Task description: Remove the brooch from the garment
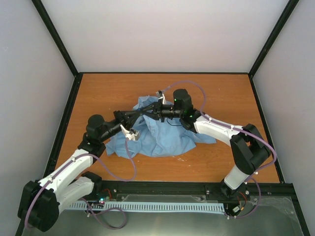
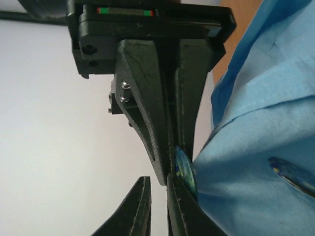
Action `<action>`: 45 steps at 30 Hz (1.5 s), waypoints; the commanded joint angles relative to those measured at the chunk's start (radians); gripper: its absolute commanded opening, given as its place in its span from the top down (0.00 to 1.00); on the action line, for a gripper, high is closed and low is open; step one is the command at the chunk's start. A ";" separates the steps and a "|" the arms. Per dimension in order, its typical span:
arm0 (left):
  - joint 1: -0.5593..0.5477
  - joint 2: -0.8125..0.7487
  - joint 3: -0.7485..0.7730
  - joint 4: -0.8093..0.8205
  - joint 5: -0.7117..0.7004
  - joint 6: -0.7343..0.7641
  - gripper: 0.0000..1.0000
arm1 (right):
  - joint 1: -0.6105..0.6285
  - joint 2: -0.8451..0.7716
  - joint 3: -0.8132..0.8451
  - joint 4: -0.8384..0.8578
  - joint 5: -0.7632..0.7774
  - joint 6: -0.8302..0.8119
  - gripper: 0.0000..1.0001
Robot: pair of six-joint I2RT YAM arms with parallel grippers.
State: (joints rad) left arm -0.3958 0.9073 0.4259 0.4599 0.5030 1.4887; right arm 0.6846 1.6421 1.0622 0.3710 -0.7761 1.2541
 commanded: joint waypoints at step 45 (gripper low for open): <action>-0.021 0.045 -0.048 0.260 -0.015 0.122 0.68 | 0.021 -0.085 0.004 -0.011 0.037 -0.031 0.97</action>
State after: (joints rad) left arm -0.4091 0.9302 0.3473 0.6655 0.4774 1.6157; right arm 0.6868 1.5734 1.0500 0.3050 -0.7334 1.2133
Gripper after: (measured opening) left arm 0.326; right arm 0.029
